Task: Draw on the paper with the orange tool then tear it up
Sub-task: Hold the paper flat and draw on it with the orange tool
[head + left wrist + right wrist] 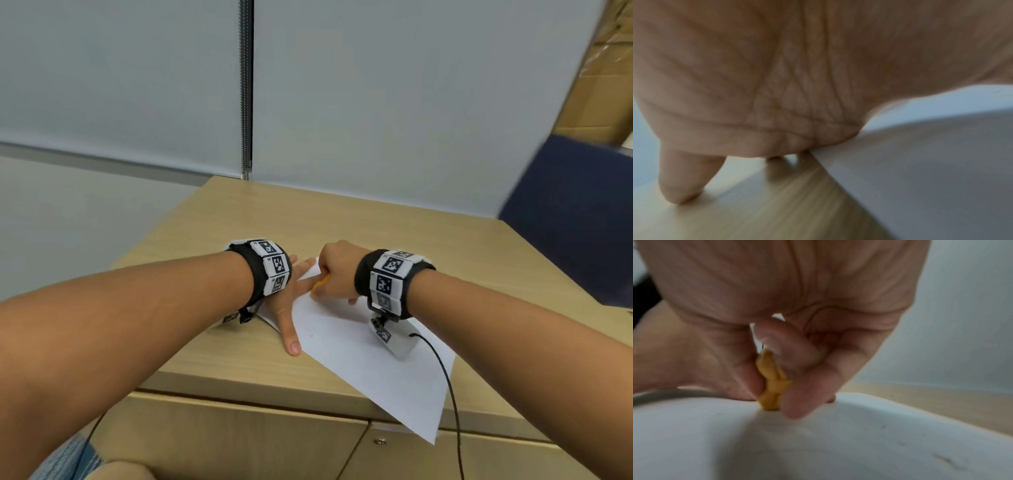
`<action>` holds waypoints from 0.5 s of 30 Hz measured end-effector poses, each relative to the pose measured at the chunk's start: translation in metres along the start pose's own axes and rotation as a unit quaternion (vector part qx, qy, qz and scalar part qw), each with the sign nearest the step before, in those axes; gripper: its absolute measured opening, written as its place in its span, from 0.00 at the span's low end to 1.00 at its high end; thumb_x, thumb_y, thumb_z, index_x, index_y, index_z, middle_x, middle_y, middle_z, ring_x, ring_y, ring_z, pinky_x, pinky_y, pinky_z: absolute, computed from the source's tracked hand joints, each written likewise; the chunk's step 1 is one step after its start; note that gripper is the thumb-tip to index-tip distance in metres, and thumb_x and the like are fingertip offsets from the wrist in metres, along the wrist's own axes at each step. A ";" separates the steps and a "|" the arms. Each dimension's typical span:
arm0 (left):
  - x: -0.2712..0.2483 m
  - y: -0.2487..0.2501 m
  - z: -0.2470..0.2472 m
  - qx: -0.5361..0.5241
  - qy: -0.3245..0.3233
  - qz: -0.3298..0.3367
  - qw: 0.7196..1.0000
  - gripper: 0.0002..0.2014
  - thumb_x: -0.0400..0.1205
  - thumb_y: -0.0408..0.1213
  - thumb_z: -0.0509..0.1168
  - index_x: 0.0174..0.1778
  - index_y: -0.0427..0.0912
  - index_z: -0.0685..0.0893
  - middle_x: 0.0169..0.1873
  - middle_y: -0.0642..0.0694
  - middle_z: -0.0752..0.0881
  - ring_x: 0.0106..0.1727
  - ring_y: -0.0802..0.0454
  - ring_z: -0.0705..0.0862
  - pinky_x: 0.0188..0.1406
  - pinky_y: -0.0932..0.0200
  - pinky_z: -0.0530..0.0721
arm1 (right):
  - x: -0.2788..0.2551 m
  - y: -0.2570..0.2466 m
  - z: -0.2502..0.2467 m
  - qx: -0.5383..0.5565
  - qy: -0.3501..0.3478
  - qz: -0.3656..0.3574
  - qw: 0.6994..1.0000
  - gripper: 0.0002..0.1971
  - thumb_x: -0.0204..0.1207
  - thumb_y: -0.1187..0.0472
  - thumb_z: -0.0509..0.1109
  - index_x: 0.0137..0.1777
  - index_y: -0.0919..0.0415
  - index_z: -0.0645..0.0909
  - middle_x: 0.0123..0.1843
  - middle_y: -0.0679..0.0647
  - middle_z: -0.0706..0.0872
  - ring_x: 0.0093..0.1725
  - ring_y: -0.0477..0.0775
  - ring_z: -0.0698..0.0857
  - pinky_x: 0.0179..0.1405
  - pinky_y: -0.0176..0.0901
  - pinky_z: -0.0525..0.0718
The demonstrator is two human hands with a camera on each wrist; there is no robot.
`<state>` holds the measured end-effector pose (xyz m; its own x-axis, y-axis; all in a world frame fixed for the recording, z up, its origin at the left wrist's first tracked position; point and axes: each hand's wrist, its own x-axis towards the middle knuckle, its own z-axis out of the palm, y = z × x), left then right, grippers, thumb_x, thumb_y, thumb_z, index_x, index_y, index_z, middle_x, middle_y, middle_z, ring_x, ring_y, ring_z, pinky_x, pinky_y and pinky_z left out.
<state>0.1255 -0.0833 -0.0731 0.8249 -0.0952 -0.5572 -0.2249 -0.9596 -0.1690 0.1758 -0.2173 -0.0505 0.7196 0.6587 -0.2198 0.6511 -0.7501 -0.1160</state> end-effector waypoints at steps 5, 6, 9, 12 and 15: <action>0.005 -0.004 0.004 -0.006 -0.003 -0.027 1.000 0.80 0.46 0.79 0.73 0.80 0.65 0.22 0.83 0.45 0.21 0.85 0.34 0.27 0.81 0.25 0.38 | -0.023 0.003 -0.001 -0.082 0.001 0.030 0.996 0.16 0.80 0.51 0.68 0.34 0.60 0.76 0.30 0.53 0.83 0.28 0.54 0.83 0.32 0.42 0.85; 0.006 -0.005 0.005 -0.009 0.004 -0.025 1.000 0.82 0.41 0.82 0.71 0.81 0.63 0.22 0.83 0.45 0.21 0.85 0.35 0.28 0.81 0.25 0.38 | -0.030 0.008 0.000 -0.102 0.009 0.043 0.994 0.17 0.82 0.51 0.66 0.35 0.60 0.74 0.33 0.53 0.80 0.30 0.54 0.81 0.30 0.40 0.79; 0.005 -0.002 0.007 -0.015 0.008 -0.020 1.000 0.83 0.42 0.81 0.71 0.83 0.59 0.24 0.83 0.43 0.22 0.86 0.35 0.29 0.82 0.29 0.36 | -0.052 0.022 0.012 -0.132 0.014 0.077 0.988 0.12 0.85 0.52 0.62 0.51 0.61 0.79 0.47 0.57 0.83 0.41 0.60 0.82 0.36 0.43 0.79; -0.006 0.003 0.002 -0.017 -0.021 -0.039 0.999 0.84 0.41 0.82 0.71 0.84 0.59 0.25 0.85 0.43 0.24 0.87 0.35 0.32 0.83 0.32 0.38 | -0.065 0.028 0.024 -0.105 0.015 0.088 0.990 0.16 0.86 0.52 0.58 0.63 0.62 0.79 0.59 0.61 0.84 0.46 0.62 0.79 0.44 0.47 0.78; -0.024 0.004 -0.005 0.006 -0.060 -0.055 0.997 0.74 0.53 0.84 0.67 0.85 0.61 0.28 0.87 0.44 0.32 0.88 0.36 0.39 0.83 0.32 0.43 | -0.068 0.036 0.023 -0.067 0.018 0.078 0.995 0.14 0.84 0.48 0.60 0.56 0.59 0.76 0.52 0.58 0.82 0.45 0.61 0.80 0.41 0.46 0.78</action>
<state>0.1078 -0.0861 -0.0563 0.7773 0.0435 -0.6277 -0.1430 -0.9593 -0.2435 0.1448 -0.2901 -0.0616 0.8210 0.5384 -0.1902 0.5555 -0.8301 0.0480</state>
